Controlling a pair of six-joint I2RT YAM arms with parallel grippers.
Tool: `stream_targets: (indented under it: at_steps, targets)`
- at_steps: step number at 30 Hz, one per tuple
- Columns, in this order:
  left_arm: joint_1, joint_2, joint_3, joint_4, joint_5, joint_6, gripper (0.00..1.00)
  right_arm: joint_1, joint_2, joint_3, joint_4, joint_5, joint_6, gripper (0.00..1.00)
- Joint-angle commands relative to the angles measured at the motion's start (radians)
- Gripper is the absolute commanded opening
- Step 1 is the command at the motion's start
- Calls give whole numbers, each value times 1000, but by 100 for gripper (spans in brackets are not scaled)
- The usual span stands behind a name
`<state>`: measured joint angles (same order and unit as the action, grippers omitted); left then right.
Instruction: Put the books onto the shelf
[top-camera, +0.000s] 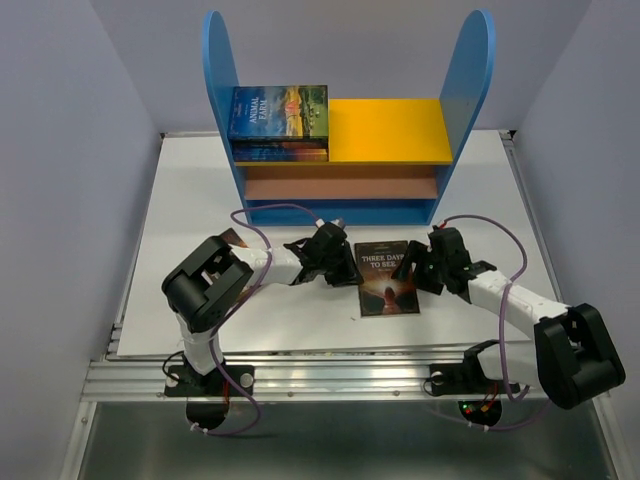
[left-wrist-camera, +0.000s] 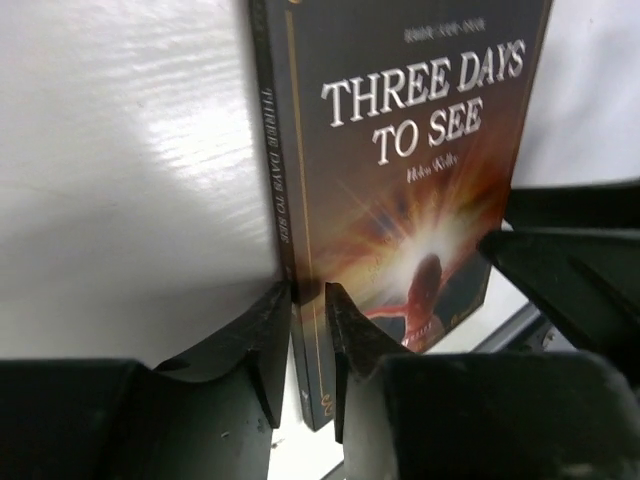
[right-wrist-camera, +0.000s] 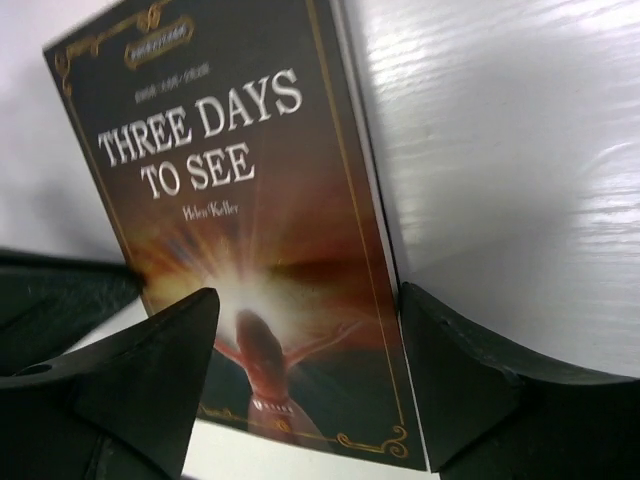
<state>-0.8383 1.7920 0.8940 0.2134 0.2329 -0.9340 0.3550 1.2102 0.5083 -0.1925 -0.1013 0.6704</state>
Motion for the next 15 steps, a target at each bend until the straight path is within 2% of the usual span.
stream_targets:
  at_steps: [1,3,5,9,15]
  targets:
    - [-12,3,62,-58,-67,-15,31,-1,-8,-8,59,-170,27,75]
    - [-13,10,63,-68,-73,-23,25,-1,-20,9,80,-250,41,67]
    - [-13,20,66,-74,-69,-28,21,-1,-31,18,93,-302,66,64]
    - [-16,23,62,-85,-67,-35,16,-1,-87,39,105,-279,101,57]
    - [-19,18,66,-100,-83,-42,16,-1,-127,53,125,-304,127,51]
